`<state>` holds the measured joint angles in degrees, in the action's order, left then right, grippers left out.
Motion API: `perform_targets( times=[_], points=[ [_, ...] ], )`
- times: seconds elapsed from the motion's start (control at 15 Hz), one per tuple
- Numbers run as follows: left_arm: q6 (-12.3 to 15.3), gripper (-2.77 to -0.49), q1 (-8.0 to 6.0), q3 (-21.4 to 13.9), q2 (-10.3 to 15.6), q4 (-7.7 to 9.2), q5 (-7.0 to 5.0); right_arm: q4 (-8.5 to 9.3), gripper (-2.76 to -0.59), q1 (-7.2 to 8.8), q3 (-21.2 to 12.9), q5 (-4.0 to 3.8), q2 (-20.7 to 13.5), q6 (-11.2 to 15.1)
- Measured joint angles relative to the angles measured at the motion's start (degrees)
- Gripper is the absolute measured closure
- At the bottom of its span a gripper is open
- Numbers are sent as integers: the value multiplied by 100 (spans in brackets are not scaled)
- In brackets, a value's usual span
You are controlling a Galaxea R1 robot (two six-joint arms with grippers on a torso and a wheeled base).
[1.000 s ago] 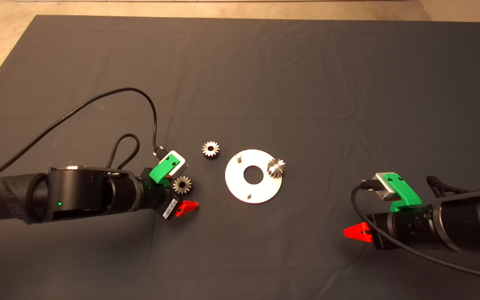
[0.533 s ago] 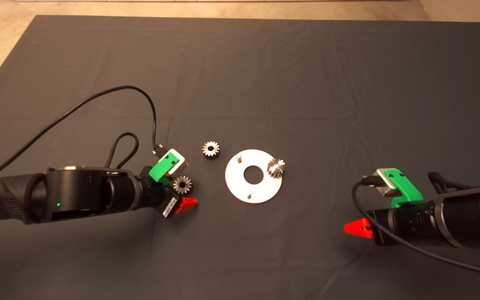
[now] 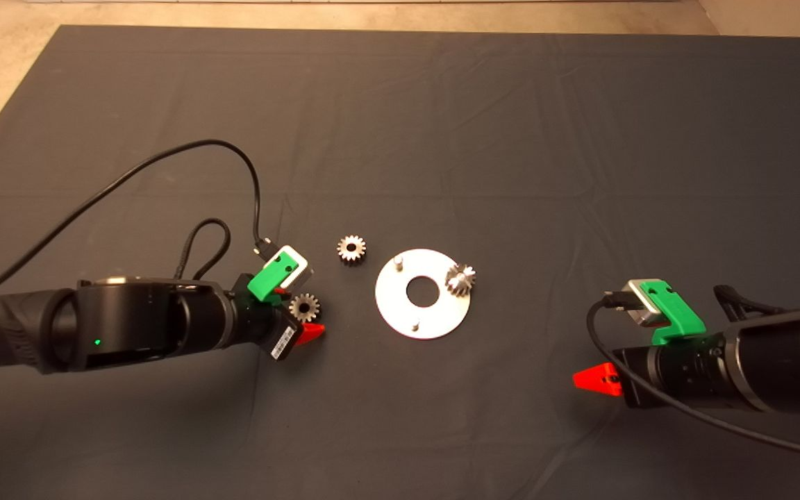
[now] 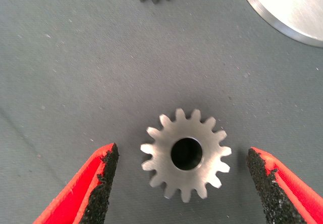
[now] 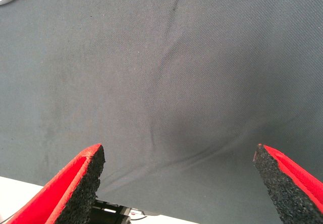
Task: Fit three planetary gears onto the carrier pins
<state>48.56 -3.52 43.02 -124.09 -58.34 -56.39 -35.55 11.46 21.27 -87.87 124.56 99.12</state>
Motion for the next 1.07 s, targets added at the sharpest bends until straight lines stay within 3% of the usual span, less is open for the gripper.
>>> perform_targets(
  times=[0.07, 0.47, 0.67, 1.0, 1.07],
  points=[
    [0, -168, 0, 0, 0, -2, 1, 0, -220, 0, 0, 0, 0, 0],
    [0, -151, 0, 0, 13, -33, 2, 7, -220, 0, 0, 0, 0, -1],
    [1, -138, 2, 0, 19, -171, 11, 11, -220, 0, 0, 0, 0, -1],
    [1, -136, 2, -2, 77, -172, 52, 18, -220, 6, 0, 0, 0, -1],
    [1, -127, 2, -2, 77, -171, 55, 18, -220, 21, 0, 2, 0, 0]
  ],
)
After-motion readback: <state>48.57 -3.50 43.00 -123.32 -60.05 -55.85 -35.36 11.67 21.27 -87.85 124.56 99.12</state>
